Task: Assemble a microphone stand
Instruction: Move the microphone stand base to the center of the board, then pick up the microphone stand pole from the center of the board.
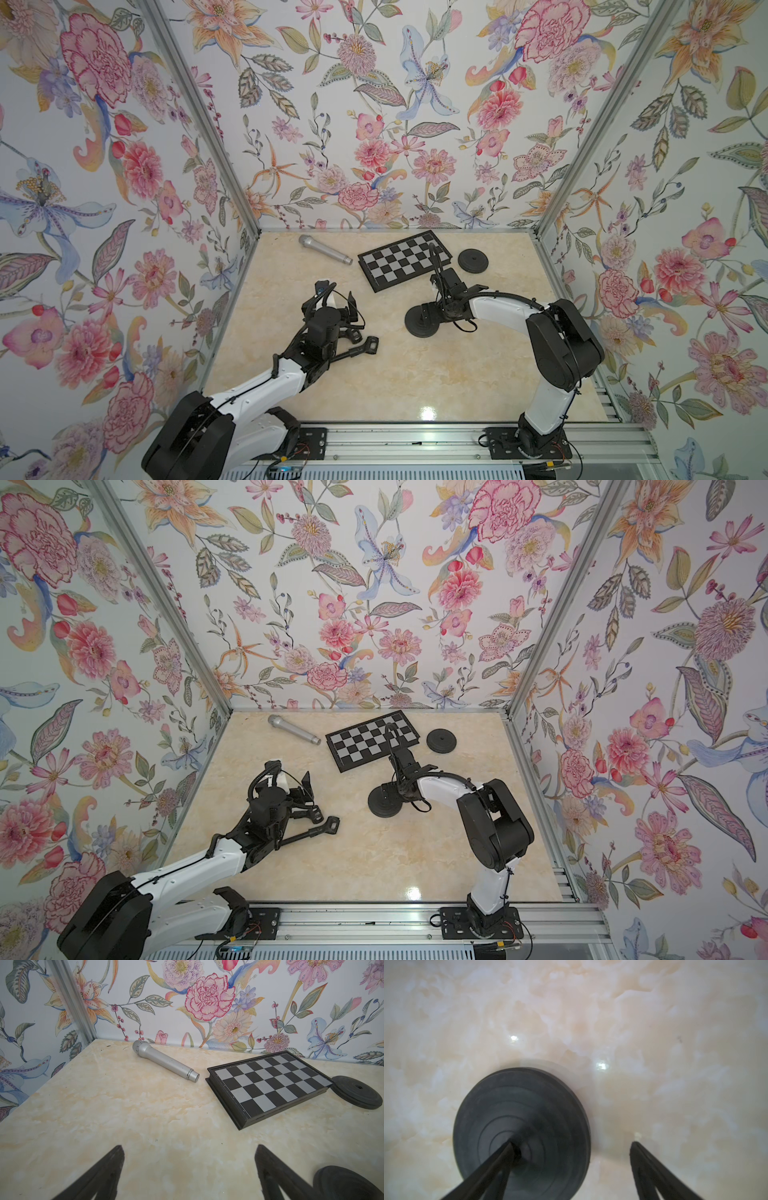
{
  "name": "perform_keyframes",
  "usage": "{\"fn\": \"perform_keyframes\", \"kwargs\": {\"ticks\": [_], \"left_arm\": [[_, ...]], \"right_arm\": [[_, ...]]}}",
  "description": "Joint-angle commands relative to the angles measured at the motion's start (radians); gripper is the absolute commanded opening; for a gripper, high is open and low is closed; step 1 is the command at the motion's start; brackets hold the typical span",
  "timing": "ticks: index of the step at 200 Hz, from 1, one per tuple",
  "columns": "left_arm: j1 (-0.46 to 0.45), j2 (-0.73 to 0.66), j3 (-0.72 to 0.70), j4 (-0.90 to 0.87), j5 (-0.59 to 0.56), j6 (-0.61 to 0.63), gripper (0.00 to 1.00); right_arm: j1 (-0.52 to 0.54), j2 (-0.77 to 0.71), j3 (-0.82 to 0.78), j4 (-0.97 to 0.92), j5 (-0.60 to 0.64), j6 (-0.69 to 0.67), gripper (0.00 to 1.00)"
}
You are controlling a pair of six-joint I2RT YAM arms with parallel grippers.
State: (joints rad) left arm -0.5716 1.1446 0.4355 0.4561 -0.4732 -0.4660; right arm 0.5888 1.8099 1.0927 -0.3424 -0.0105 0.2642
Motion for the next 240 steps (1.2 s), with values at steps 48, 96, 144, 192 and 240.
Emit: {"fn": "perform_keyframes", "kwargs": {"ticks": [48,96,144,192,240], "left_arm": [[0.082,0.015,0.056,-0.132,0.048,-0.139,0.99],[0.267,0.003,0.173,-0.401,0.261,-0.224,0.99],[0.336,-0.045,0.191,-0.493,0.326,-0.177,0.99],[0.352,-0.057,0.174,-0.434,0.348,-0.158,0.99],[0.362,-0.053,0.162,-0.412,0.389,-0.169,0.99]], "right_arm": [[0.142,-0.071,-0.001,-0.139,0.023,-0.051,0.91],[0.197,-0.119,0.082,-0.037,-0.084,-0.357,0.91],[0.334,-0.086,0.006,0.21,-0.292,-0.59,1.0],[0.356,0.046,0.049,0.267,-0.302,-0.664,1.0],[0.348,0.145,0.114,0.292,-0.325,-0.717,0.86]]}}
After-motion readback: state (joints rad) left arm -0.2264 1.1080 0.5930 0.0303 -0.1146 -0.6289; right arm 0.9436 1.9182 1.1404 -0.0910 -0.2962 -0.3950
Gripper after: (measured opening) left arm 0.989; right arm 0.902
